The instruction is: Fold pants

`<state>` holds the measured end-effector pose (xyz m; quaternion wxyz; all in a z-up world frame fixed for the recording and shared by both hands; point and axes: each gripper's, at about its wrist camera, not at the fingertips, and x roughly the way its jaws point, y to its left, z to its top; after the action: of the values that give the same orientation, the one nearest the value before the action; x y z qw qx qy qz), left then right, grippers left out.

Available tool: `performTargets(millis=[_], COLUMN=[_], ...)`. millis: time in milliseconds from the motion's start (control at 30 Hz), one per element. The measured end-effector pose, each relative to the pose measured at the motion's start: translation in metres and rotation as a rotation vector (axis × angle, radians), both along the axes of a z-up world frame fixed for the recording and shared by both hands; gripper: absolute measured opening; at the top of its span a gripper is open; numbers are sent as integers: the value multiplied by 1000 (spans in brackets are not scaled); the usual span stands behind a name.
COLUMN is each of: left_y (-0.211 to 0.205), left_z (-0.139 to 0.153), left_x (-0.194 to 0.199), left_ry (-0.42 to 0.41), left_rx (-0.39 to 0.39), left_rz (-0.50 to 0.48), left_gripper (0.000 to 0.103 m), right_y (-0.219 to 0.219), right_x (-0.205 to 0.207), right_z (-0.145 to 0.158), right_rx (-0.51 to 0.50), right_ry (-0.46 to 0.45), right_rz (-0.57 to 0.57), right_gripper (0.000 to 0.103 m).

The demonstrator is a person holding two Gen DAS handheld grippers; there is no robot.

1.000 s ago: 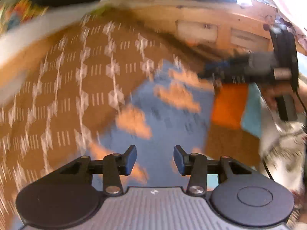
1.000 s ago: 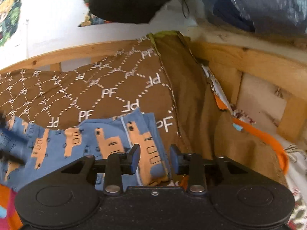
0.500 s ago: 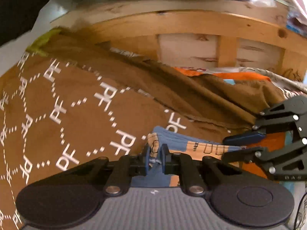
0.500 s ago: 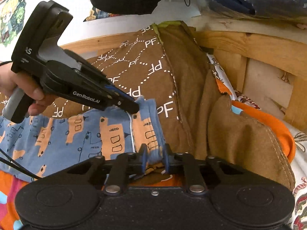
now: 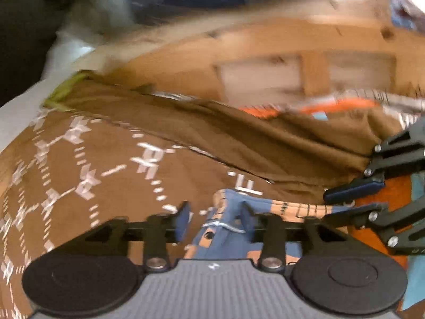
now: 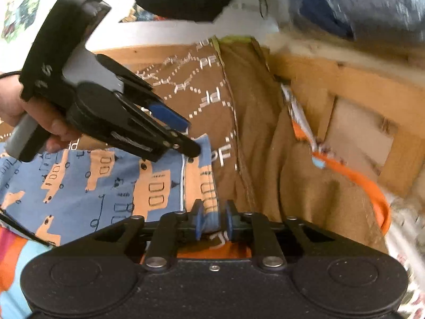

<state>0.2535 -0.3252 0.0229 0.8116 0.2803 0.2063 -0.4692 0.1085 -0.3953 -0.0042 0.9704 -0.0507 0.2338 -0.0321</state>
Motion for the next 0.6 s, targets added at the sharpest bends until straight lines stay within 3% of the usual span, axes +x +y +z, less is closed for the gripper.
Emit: performTargets(millis=[133, 233, 300, 433, 500, 567, 600], left_y=[65, 116, 142, 193, 229, 262, 277], left_z=[7, -8, -29, -65, -63, -52, -45], left_x=[-25, -53, -66, -77, -75, -73, -71], left_ry=[10, 62, 121, 165, 220, 253, 246], left_rx=[-108, -121, -57, 96, 43, -11, -38], left_rz=[137, 222, 283, 427, 485, 542, 552], left_gripper=[58, 62, 62, 62, 67, 66, 66], right_y=[14, 29, 37, 36, 34, 38, 41], right_x=[-1, 0, 3, 13, 15, 11, 7], right_z=[-1, -6, -11, -21, -21, -20, -19], right_rx=[-86, -150, -169, -225, -213, -217, -217], right_ry=[-45, -45, -10, 31, 30, 4, -7], right_rz=[63, 134, 168, 108, 101, 99, 108], right_gripper=[23, 23, 23, 23, 24, 32, 43])
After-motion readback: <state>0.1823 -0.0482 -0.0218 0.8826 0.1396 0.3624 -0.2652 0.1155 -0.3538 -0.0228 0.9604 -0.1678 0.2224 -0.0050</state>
